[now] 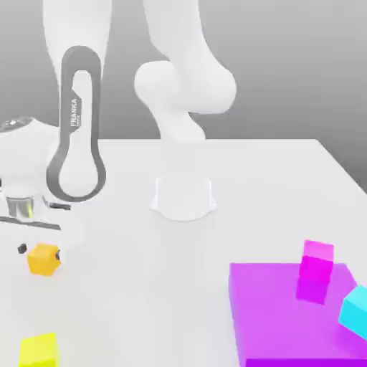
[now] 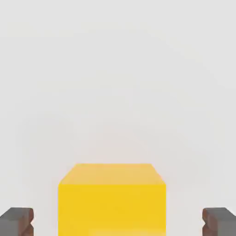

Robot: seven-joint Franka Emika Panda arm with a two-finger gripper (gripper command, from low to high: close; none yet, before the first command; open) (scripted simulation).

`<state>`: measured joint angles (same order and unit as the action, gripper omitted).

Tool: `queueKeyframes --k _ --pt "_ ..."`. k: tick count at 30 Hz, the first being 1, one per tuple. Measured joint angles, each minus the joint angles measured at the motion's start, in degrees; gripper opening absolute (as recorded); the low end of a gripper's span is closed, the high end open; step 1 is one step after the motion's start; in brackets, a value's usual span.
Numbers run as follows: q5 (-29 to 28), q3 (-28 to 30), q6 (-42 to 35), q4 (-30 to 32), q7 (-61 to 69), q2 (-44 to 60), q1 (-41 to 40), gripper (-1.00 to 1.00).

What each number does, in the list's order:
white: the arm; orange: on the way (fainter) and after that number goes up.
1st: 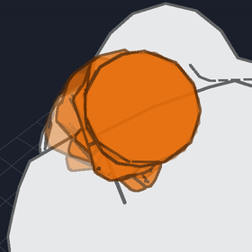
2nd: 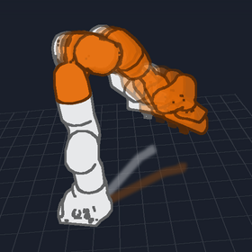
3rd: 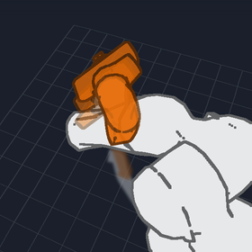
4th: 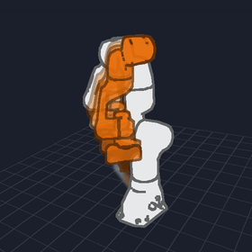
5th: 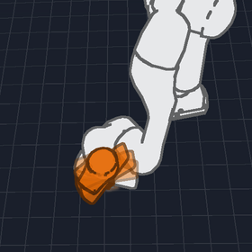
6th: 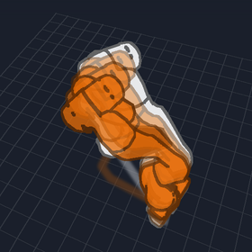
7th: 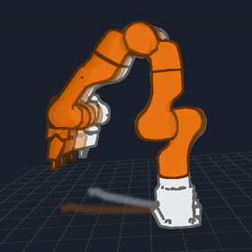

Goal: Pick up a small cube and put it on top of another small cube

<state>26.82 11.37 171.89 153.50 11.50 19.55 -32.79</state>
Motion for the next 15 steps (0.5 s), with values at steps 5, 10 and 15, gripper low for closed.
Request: queueKeyframes --k 5,10,15 --pt "0.3 -0.8 0.3 -0.1 0.3 0.5 -0.7 -1.0" --pt "-9.5 8.7 -5.3 2.0 -7.3 -7.3 6.6 -1.0" --pt "-19.8 8.7 -12.4 0.3 -17.8 -13.1 13.1 -1.0"
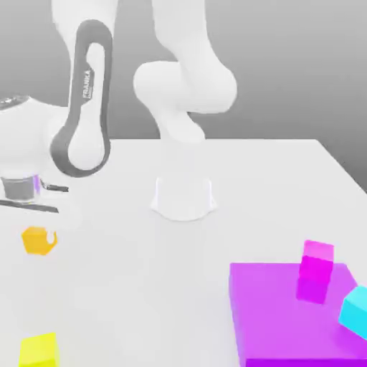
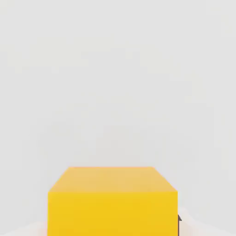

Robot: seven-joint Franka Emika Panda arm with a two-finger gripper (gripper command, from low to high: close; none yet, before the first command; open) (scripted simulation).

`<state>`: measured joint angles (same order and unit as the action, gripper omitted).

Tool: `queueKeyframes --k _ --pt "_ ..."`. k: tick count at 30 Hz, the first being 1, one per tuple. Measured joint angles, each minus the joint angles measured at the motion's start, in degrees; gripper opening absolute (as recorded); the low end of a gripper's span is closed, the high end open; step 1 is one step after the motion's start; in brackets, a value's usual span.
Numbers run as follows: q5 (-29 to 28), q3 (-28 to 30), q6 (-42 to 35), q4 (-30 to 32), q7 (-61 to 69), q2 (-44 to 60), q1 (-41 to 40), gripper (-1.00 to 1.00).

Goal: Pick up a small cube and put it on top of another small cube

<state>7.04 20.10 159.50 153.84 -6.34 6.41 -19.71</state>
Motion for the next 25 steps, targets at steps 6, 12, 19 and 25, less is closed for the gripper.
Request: queueKeyframes --k 6,12,19,25 --pt "-3.3 -10.3 -7.9 -8.5 -10.0 0.5 12.6 -1.0" --pt "-5.6 -18.7 -14.1 -14.8 -18.1 0.5 23.5 -1.0" --pt "-8.0 -27.5 -19.2 -21.8 -27.2 2.1 36.7 -1.0" --pt "-10.1 -28.8 -16.8 -24.3 -30.4 7.0 40.0 1.0"
